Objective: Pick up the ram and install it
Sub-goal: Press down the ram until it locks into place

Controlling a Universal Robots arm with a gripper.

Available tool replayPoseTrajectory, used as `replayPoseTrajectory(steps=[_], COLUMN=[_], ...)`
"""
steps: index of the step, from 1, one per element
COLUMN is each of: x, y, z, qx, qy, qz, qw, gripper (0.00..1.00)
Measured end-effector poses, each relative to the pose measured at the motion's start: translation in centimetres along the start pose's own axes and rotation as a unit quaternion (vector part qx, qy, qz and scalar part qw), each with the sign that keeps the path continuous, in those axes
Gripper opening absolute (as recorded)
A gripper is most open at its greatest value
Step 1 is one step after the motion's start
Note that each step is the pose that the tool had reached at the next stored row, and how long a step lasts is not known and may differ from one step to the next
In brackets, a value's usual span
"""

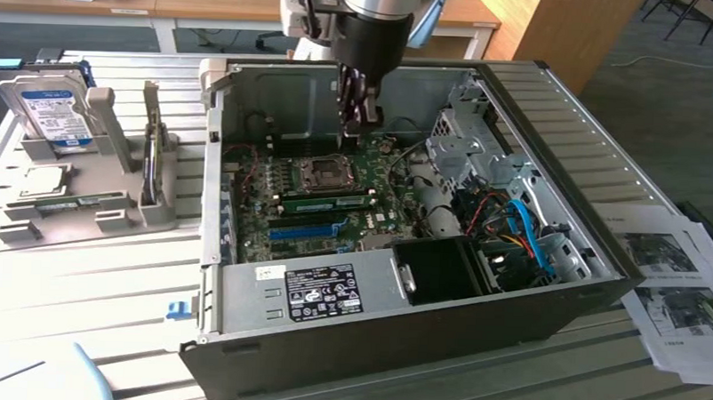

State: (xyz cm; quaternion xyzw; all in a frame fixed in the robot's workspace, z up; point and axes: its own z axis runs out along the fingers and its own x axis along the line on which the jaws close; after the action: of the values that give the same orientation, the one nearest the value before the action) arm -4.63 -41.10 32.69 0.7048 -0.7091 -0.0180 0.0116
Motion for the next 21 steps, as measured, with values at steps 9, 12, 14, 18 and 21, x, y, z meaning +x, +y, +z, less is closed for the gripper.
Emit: replayPoseTrajectory(steps=[9, 12, 14, 18, 21], x=[0.0, 0.0, 0.0, 0.0, 0.0], y=[0.05, 0.06, 0.07, 0.08, 0.09], z=[-1.12, -1.41, -1.59, -1.91, -2.14], qx=[0.0000, 0.0000, 0.0000, 0.0000, 0.0000], qy=[0.0000, 0.0000, 0.0000, -0.0001, 0.0000], qz=[0.000, 0.000, 0.000, 0.000, 0.000], qw=[1.0000, 1.0000, 1.0000, 1.0000, 1.0000], gripper=[0.09, 0.09, 0.09, 0.09, 0.09])
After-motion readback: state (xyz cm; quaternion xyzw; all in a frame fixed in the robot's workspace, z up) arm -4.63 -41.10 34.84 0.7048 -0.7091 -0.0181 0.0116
